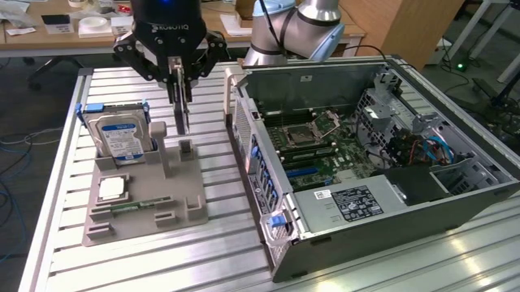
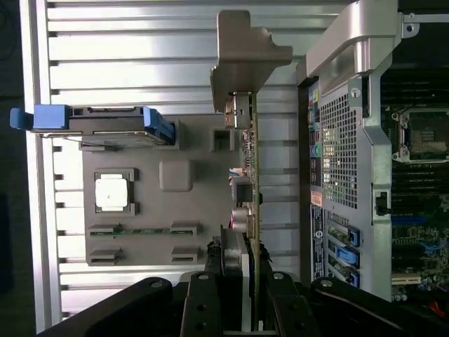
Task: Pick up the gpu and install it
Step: 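Pick up the gpu and move the gpu toward the slot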
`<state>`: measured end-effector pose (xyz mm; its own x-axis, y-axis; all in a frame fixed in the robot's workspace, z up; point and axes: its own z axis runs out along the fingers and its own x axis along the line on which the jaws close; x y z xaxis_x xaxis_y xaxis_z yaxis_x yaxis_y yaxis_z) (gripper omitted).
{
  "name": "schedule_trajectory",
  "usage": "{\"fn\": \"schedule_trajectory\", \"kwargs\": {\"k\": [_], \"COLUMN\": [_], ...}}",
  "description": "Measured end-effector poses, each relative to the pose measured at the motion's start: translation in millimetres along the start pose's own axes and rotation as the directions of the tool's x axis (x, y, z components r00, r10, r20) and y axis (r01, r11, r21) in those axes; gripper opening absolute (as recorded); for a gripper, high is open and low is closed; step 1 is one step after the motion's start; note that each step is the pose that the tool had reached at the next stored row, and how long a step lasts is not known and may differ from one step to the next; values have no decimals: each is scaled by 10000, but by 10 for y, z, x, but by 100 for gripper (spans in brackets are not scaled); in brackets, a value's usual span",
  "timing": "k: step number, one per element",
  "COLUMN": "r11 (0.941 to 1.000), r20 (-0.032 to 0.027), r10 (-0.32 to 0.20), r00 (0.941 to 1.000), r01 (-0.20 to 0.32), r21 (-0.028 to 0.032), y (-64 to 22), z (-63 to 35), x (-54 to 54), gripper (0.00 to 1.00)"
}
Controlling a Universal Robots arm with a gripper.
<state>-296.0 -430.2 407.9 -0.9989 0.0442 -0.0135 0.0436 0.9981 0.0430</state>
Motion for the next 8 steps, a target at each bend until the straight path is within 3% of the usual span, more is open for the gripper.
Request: {"fn": "schedule_trajectory", "kwargs": {"k": [8], "r11": [10000], "r20": [2], "r10": [4], "r00": [10000], "r01": [-4], "r21": [-2], "y": [15], "z": [7], "x": [-338], "gripper": [28]}}
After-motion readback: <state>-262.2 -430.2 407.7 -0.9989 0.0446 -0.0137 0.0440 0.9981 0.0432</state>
